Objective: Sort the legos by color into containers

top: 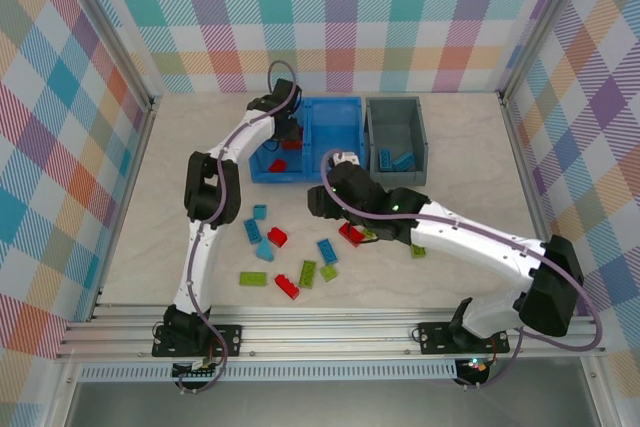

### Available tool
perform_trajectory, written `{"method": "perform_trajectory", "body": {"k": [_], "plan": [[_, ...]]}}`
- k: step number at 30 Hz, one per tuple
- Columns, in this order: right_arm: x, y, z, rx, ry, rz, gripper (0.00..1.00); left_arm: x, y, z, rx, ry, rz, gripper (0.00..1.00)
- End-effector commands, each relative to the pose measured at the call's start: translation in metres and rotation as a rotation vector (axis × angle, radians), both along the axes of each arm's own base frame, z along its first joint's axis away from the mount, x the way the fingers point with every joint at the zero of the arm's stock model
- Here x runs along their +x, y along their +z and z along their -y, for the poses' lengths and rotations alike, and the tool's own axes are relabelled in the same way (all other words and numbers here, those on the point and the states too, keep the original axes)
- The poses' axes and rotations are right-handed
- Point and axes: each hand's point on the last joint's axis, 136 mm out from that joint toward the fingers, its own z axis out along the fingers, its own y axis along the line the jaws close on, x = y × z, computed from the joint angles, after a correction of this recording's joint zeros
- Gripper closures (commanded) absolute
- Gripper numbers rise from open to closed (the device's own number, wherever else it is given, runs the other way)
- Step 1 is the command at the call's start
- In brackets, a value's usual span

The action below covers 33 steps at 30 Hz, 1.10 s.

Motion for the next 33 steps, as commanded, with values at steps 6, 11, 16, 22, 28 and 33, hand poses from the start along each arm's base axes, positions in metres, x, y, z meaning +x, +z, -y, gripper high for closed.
{"method": "perform_trajectory", "body": {"k": [6,11,16,22,28,33], "plan": [[-0.005,-0.066,0.154,-0.187,-0.346,-0.361,0.31,-0.051,0.149,0.009,-0.209,0.038,0.234,0.45],[-0.024,-0.118,0.196,-0.280,-0.336,-0.591,0.27,-0.138,0.190,0.059,-0.324,-0.076,0.299,0.29],[-0.031,-0.150,0.208,-0.288,-0.298,-0.715,0.21,-0.249,0.196,0.129,-0.451,-0.253,0.316,0.19],[-0.027,-0.175,0.203,-0.305,-0.250,-0.778,0.23,-0.347,0.167,0.164,-0.495,-0.320,0.291,0.17],[-0.027,-0.193,0.209,-0.346,-0.274,-0.839,0.32,-0.400,0.146,0.164,-0.503,-0.332,0.276,0.17],[-0.030,-0.201,0.213,-0.363,-0.292,-0.853,0.38,-0.409,0.142,0.156,-0.496,-0.317,0.271,0.18]]}}
